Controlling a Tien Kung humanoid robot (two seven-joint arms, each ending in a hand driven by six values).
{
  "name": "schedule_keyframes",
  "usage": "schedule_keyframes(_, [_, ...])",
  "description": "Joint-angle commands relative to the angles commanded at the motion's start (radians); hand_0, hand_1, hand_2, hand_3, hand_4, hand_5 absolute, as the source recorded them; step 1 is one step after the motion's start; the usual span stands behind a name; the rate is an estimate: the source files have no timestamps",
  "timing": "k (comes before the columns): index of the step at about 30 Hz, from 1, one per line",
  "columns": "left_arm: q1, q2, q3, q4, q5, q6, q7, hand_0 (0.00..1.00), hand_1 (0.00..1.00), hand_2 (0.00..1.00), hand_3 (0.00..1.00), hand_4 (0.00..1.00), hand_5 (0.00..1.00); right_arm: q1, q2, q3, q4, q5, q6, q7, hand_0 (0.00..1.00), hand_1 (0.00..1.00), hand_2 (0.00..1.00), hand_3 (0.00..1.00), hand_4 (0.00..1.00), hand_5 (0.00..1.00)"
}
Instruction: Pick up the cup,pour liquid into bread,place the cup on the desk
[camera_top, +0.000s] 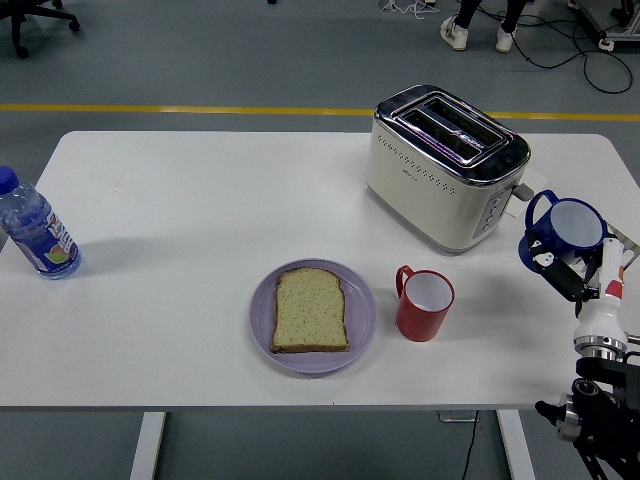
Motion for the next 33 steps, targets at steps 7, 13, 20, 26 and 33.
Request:
schedule_keyframes(7, [0.004, 0.001, 0.005, 0.001, -0.001, 0.0, 0.0, 0.635, 0.646, 0.657, 0.553, 0.322, 0.835, -0.002, -0.023, 0.001, 0.174, -0.171, 0.0, -0.273, 0.431, 0.357, 0.51, 0.528, 0.763, 0.002])
schedule_keyframes(13, [0.006, 0.002, 0.008, 0.001, -0.002, 0.0, 0.0, 0.634, 0.646, 0.657, 0.553, 0.322, 0.835, 0.021, -0.023, -0.016, 0.262, -0.27, 0.0, -0.495, 0.407, 0.351, 0.502, 0.519, 0.751, 0.002])
schedule_keyframes(20, [0.003, 0.003, 0.0, 0.0, -0.001, 0.0, 0.0, 0.634, 0.646, 0.657, 0.551, 0.323, 0.834, 0.071, -0.026, -0.065, 0.334, -0.377, 0.0, -0.712, 0.372, 0.347, 0.501, 0.516, 0.756, 0.002])
schedule_keyframes(26, [0.0, 0.004, -0.007, 0.0, -0.002, 0.0, 0.0, 0.635, 0.646, 0.657, 0.552, 0.323, 0.835, 0.117, -0.036, -0.116, 0.346, -0.48, 0.0, -0.827, 0.35, 0.346, 0.503, 0.516, 0.753, 0.002])
schedule_keyframes(33, [-0.003, 0.004, -0.009, -0.001, -0.003, 0.0, 0.001, 0.635, 0.646, 0.656, 0.553, 0.323, 0.835, 0.166, -0.049, -0.191, 0.346, -0.643, 0.0, -0.939, 0.356, 0.351, 0.512, 0.524, 0.731, 0.002])
